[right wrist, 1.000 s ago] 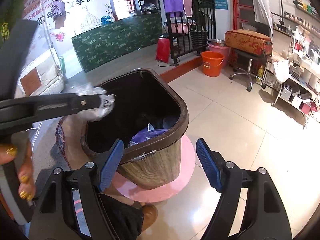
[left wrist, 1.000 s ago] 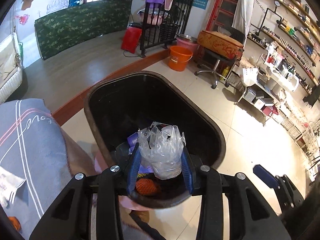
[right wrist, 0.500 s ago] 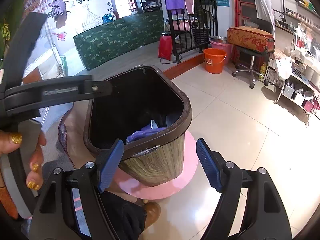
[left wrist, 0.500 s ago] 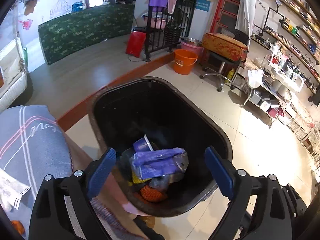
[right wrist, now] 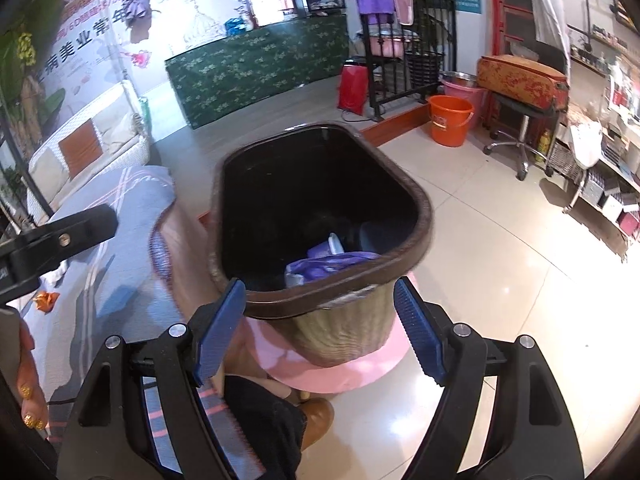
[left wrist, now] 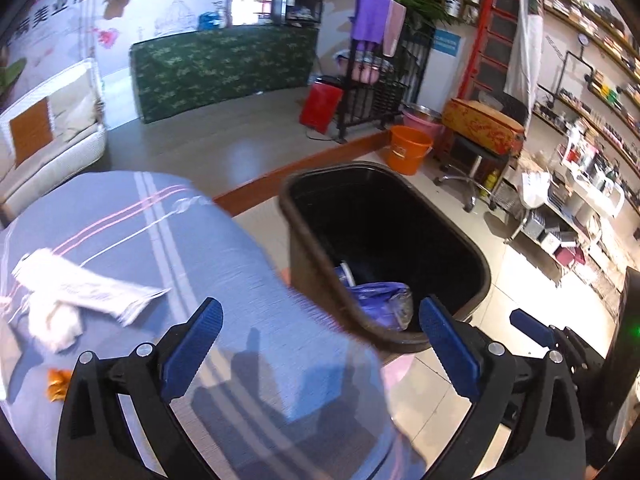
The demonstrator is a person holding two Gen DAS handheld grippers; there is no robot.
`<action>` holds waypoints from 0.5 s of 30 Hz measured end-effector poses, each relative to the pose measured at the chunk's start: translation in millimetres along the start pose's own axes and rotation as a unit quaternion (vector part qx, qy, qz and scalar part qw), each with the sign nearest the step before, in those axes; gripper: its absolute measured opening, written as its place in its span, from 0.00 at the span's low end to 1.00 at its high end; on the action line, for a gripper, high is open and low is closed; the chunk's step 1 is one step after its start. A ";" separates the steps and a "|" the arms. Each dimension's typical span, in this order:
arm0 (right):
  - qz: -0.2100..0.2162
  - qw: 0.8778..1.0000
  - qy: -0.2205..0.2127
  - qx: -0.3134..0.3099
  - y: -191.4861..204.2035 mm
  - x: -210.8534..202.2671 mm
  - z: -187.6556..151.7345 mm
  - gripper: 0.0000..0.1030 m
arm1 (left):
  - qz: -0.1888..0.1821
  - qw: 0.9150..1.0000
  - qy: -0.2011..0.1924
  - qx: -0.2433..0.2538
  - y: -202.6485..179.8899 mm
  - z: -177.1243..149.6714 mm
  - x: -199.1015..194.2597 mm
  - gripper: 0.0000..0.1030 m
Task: Collect trash
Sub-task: 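Grasp the orange peel with the right tool while the left tool grasps the white mask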
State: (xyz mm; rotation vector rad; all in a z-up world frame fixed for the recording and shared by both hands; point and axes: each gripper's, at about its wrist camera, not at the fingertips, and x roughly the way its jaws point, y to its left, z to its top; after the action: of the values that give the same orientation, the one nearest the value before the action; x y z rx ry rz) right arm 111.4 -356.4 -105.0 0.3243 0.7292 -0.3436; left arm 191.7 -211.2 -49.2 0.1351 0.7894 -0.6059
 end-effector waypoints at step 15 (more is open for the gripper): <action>0.115 0.989 0.035 -0.092 104.7 -3.5 -3.4 0.74 | 0.088 0.992 -0.025 -0.091 104.7 -52.9 -68.8 0.95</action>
State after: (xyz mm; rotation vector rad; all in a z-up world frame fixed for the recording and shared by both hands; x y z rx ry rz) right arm 150.3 -260.6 -87.5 0.2433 0.7779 -0.0462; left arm 179.5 -75.8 -49.4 0.0213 0.7704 -0.3666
